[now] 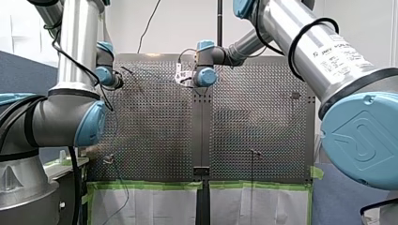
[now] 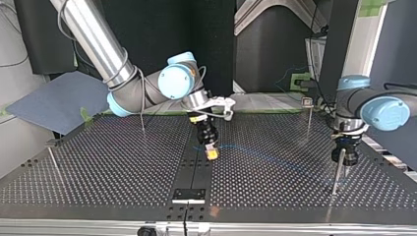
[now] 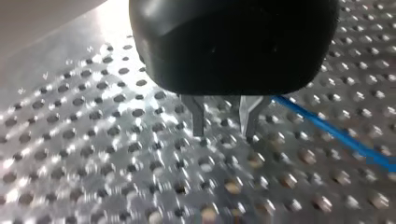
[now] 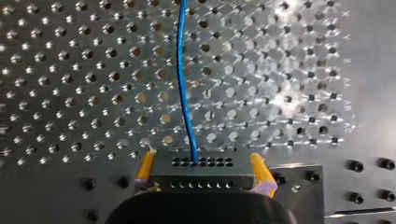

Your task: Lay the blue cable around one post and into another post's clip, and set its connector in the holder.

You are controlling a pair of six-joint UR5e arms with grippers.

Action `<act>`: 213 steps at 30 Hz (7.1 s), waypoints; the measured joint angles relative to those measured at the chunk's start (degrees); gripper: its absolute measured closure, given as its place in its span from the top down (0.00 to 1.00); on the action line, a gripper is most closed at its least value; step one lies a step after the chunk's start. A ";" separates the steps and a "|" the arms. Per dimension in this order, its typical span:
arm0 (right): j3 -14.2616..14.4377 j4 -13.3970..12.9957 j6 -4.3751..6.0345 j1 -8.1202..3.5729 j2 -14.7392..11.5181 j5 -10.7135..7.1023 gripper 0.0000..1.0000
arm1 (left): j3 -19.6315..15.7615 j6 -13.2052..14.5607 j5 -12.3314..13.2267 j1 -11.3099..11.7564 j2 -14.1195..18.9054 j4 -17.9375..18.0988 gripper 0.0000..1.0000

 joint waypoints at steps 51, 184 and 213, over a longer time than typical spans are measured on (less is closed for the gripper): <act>20.81 -17.75 5.48 -8.13 0.04 8.66 0.00 | -5.16 -0.06 -2.61 -1.70 -2.50 3.84 1.00; 42.34 -51.68 10.41 -39.58 29.77 -4.68 0.00 | -5.15 -14.77 9.82 -6.25 -2.74 15.23 1.00; 42.34 -51.05 9.79 -38.70 29.78 -5.03 0.00 | -12.15 -7.11 -1.56 -6.76 -3.43 12.28 1.00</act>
